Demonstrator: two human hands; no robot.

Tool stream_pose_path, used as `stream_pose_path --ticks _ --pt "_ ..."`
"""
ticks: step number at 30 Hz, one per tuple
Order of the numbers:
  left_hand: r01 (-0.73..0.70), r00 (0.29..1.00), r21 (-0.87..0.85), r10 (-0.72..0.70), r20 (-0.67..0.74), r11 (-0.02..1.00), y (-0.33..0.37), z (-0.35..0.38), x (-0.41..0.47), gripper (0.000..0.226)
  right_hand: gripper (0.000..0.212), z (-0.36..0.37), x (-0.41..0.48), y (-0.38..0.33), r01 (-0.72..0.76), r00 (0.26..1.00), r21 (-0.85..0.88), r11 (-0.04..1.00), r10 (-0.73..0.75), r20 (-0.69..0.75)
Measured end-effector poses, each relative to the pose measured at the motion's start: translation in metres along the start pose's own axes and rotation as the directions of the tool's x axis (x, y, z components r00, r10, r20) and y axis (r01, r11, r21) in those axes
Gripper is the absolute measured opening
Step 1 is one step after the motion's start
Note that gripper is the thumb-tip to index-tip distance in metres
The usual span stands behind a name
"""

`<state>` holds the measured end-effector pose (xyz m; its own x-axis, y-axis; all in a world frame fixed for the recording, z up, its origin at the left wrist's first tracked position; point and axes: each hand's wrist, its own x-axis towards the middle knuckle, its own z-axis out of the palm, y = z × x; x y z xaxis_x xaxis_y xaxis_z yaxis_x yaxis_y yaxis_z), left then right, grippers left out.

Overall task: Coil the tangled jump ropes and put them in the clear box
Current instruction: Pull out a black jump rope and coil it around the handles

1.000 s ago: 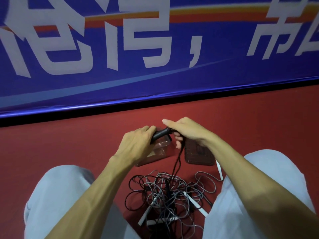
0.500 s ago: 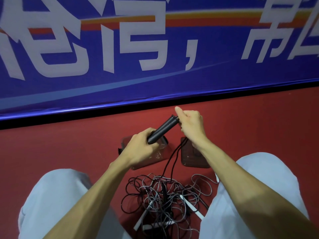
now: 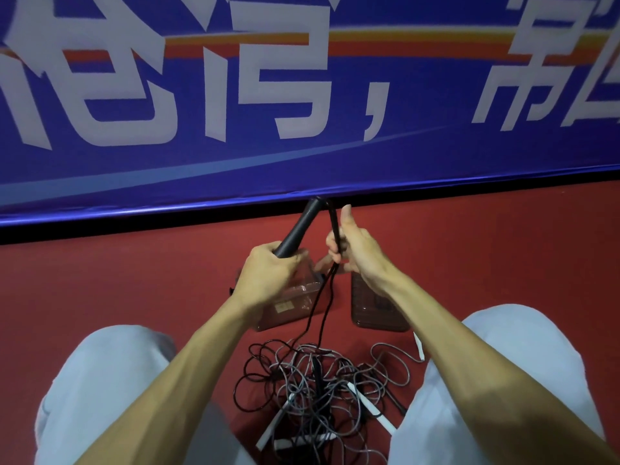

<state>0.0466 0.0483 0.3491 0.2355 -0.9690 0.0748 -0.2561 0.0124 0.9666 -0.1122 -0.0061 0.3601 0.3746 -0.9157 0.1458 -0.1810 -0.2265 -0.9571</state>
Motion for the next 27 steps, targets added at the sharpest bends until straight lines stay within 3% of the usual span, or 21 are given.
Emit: stream_pose_path --ticks 3,7,11,15,19,22,25,27 --pt "0.068 0.996 -0.270 -0.052 0.065 0.960 0.010 0.000 -0.006 0.023 0.064 0.005 0.002 0.006 -0.025 0.987 -0.038 0.999 0.031 0.156" --pt "0.071 0.995 -0.591 -0.099 -0.015 0.804 0.019 -0.014 0.001 0.020 0.039 0.016 0.000 0.028 0.129 0.920 -0.470 0.873 0.071 0.385" --pt "0.075 0.993 -0.703 -0.119 -0.014 0.707 0.015 -0.029 0.009 0.015 0.016 0.031 -0.009 0.029 0.099 0.854 -0.458 0.883 0.161 0.494" --pt "0.039 0.994 -0.787 -0.102 -0.031 0.616 0.015 -0.043 0.013 0.018 0.024 0.031 -0.010 0.026 0.151 0.817 -0.599 0.787 0.241 0.523" --pt "-0.028 0.973 -0.573 -0.110 -0.205 0.819 0.004 -0.049 0.018 0.019 0.023 0.022 -0.012 0.020 0.123 0.833 -0.614 0.780 0.256 0.491" --pt "-0.055 0.935 -0.136 0.003 -0.354 0.989 -0.005 -0.046 0.022 0.024 0.008 0.009 -0.011 0.014 0.189 0.874 -0.644 0.742 0.172 0.455" --pt "-0.014 0.948 0.292 0.105 -0.299 0.956 -0.007 -0.045 0.019 0.034 0.009 -0.005 -0.014 0.002 0.266 0.907 -0.618 0.740 0.024 0.420" --pt "-0.006 0.984 0.398 0.076 -0.160 0.917 -0.009 -0.042 0.018 0.040 0.015 -0.012 -0.016 -0.005 0.278 0.933 -0.557 0.782 -0.081 0.351"
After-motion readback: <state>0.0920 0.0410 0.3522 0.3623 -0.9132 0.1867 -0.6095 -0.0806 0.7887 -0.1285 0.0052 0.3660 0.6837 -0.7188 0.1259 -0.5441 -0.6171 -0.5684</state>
